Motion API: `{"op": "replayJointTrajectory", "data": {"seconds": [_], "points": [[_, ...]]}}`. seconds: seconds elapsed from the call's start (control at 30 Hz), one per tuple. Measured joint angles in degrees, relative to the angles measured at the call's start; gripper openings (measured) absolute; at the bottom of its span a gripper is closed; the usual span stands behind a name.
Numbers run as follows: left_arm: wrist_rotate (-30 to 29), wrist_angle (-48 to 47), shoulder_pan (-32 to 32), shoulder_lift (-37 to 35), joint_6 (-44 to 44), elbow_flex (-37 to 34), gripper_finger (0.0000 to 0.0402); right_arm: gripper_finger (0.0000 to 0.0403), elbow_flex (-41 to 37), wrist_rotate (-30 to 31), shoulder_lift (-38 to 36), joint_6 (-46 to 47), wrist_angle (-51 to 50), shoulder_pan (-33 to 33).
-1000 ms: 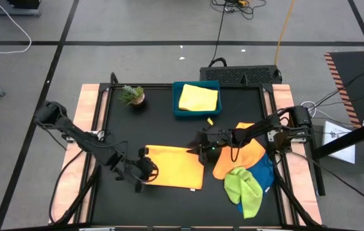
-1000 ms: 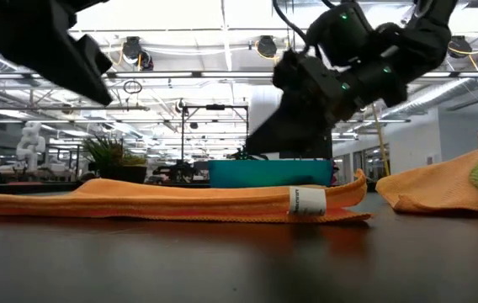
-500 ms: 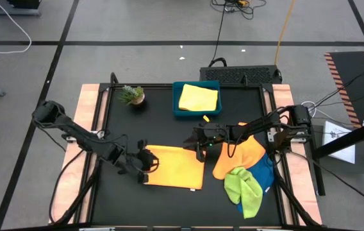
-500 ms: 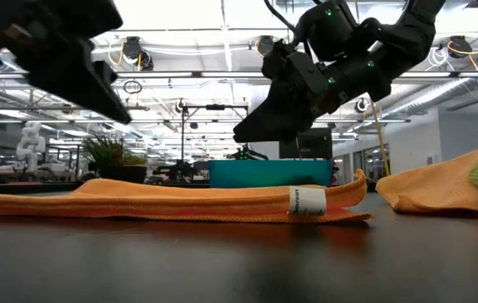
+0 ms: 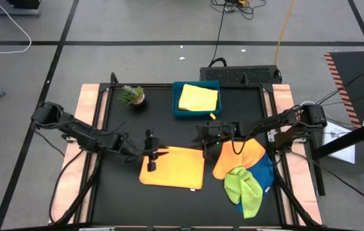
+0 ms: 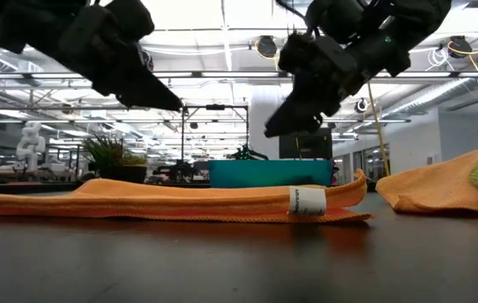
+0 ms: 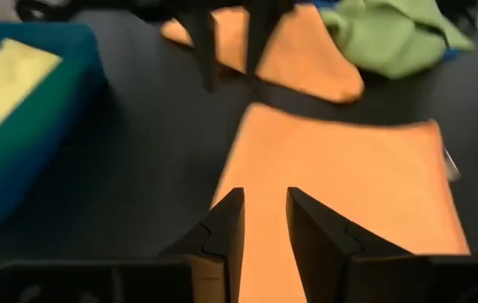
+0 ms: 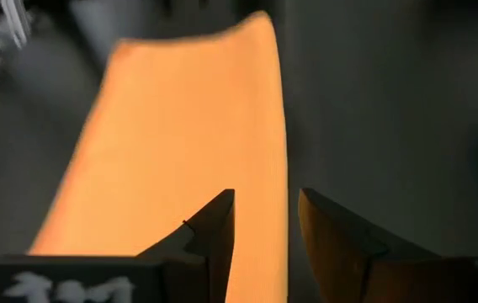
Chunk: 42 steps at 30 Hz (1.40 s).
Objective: Fold microfiber towels
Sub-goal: Fold the left orange microfiber cloth
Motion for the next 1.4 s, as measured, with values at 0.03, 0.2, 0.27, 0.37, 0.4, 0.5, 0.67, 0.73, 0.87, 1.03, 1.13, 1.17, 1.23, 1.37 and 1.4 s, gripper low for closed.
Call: {"op": "replayJointTrajectory", "data": {"seconds": [0.03, 0.2, 0.27, 0.37, 0.4, 0.5, 0.67, 0.73, 0.87, 1.03, 1.13, 1.17, 1.23, 1.37, 1.4], "points": [[0.0, 1.4, 0.6, 0.0, 0.0, -0.6, 0.0093, 0.0128, 0.0, 0.0, 0.0, 0.1, -1.4, 0.1], [0.5, 5.9, 2.1, 0.0, -0.6, -3.5, 0.0093, 0.0128, -0.9, 0.2, 0.0, 1.6, -4.1, 0.1], [0.5, 5.8, 2.2, 0.0, -1.3, -4.3, 0.0093, 0.0128, -2.0, 0.2, 0.0, 1.7, -3.0, 0.3], [0.6, 5.7, 2.1, 0.0, -2.0, -5.3, 0.0093, 0.0128, -2.9, 0.3, 0.0, 1.7, -1.9, 0.5], [0.6, 5.7, 2.1, 0.0, -2.2, -5.6, 0.0093, 0.0128, -3.4, 0.2, 0.0, 2.1, -1.5, 0.5], [0.6, 6.3, 2.1, 0.0, -3.7, -6.1, 0.0093, 0.0128, -5.0, 0.2, 0.0, 4.7, -0.5, 0.5], [0.6, 7.9, 2.1, 0.0, -4.6, -6.2, 0.0093, 0.0128, -8.1, 0.2, 0.0, 8.2, 0.2, 0.5], [0.3, 8.4, 2.1, 0.0, -4.3, -6.2, 0.0093, 0.0128, -9.6, 0.2, 0.0, 9.4, 1.9, 0.6], [-0.8, 9.5, 2.2, 0.0, -4.3, -6.2, 0.0093, 0.0128, -13.1, -0.1, 0.0, 10.8, 9.5, 1.6], [1.4, 10.7, 2.1, 0.1, -4.3, -6.2, 0.0093, 0.0128, -15.6, 0.1, 0.0, 12.8, 14.0, 2.1], [3.0, 12.9, 2.3, 1.6, -4.6, -6.2, 0.0093, 0.0128, -15.9, 1.2, 0.0, 13.5, 14.1, 2.0], [4.1, 14.2, 2.4, 2.5, -4.7, -6.1, 0.0093, 0.0128, -16.0, 1.6, 0.0, 13.5, 14.1, 2.0], [5.9, 15.6, 2.6, 4.8, -4.6, -4.9, 0.0093, 0.0128, -16.0, 1.6, 0.0, 13.8, 14.2, 2.0], [6.7, 15.7, 3.3, 10.0, -4.6, -1.6, 0.0093, 0.0128, -16.0, 1.6, 0.0, 15.9, 14.1, 2.0], [7.6, 15.6, 3.8, 11.2, -4.5, -0.6, 0.0093, 0.0128, -16.0, 1.6, 0.0, 16.4, 14.1, 2.0]]}}
